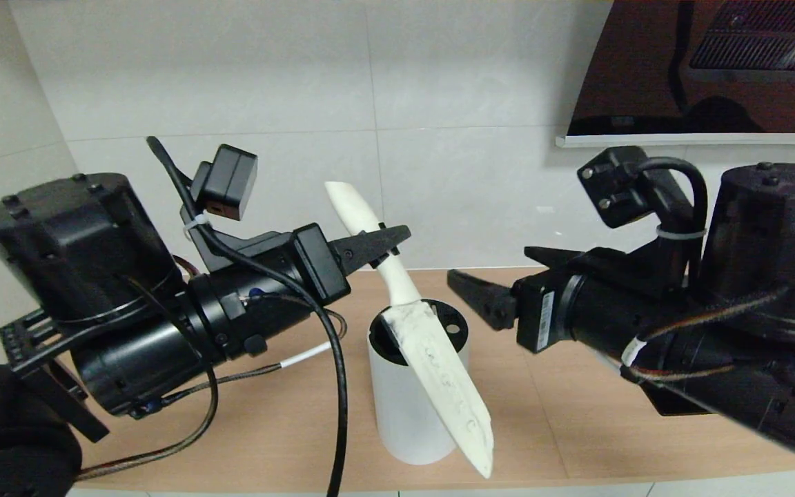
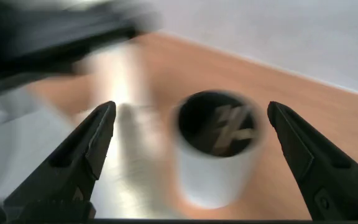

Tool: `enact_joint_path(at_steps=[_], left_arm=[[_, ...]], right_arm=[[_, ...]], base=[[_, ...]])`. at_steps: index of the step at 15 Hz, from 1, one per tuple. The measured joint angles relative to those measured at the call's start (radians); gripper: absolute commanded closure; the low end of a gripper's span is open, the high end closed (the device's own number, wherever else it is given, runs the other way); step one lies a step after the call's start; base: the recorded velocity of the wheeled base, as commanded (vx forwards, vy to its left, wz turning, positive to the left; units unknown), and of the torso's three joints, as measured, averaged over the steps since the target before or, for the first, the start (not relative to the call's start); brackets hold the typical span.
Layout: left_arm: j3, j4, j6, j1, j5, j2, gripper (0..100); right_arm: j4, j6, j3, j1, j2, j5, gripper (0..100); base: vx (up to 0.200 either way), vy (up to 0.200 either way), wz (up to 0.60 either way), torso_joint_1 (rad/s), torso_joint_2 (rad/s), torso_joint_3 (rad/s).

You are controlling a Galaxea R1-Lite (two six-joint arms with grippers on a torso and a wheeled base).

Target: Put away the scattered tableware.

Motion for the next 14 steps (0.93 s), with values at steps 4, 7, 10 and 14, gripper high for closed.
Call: enact_joint_path(at_steps=[4,7,10,14], left_arm=[[-0.211,0.273,0.135,0.006,0.319,-0.04,100],[-0.381,0.368,0.396,0.002,0.53,-0.035,100],[-0.335,0.329,0.539,-0.058,0.695,-0.039,100],[-0.315,0.246,0.577,-0.142,0.871,0.013,100]], right_arm=[[0.006,0.0,-0.001,-0.248,-0.022,0.058,0],[0.0,0.001,0.049,-0.327,-0.023,0.074,0],[0.0,0.0,0.069,-0.344,-0.03,0.075,0],[-0.001,0.0,0.074,-0.347,-0.037,0.073,0]], base=[[0.0,0.0,0.0,0.0,0.0,0.0],[0.0,0.0,0.0,0.0,0.0,0.0],[0.0,0.0,0.0,0.0,0.0,0.0],[0.0,0.0,0.0,0.0,0.0,0.0]])
